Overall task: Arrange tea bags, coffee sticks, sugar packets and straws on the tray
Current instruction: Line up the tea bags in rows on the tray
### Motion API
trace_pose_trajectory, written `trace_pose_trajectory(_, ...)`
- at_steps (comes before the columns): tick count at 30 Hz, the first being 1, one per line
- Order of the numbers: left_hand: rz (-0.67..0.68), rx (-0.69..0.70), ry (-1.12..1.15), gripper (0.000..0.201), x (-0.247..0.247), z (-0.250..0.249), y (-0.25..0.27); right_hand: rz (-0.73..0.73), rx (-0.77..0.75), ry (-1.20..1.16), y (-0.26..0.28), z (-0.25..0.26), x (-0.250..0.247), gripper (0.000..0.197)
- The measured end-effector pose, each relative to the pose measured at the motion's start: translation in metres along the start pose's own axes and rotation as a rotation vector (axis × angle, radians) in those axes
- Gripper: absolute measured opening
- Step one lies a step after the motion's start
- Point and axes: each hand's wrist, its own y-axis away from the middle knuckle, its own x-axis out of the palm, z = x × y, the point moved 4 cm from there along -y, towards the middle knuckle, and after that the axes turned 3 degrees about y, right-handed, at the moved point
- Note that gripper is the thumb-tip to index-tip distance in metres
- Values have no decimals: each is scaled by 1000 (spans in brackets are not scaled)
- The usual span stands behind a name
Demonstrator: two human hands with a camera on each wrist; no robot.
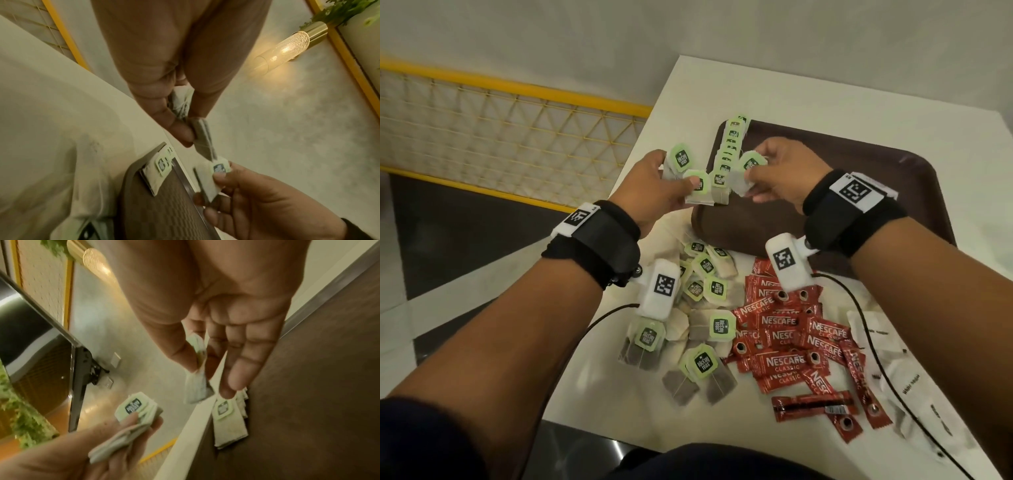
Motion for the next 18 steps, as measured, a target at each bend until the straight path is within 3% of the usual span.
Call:
trace_pose_trajectory(3, -59, 7, -18, 23, -5, -3, -9, 114, 35, 271, -13, -5, 9, 15)
trace_pose_trajectory(5, -75, 12, -34, 23, -6, -2, -14, 163, 58, 347, -19, -8, 18, 25)
trace_pose_trajectory(7, -85, 9, -39, 24, -8, 0, -17, 154, 77, 326, -23, -9, 25, 35)
trace_pose_trajectory(12, -80, -25, 35, 28, -10, 7, -19, 76, 110, 293, -36, -8, 32, 20)
trace_pose_trajectory(18, -84, -38, 77, 38, -10, 10, -21, 101, 205, 324, -45, -8, 32, 26)
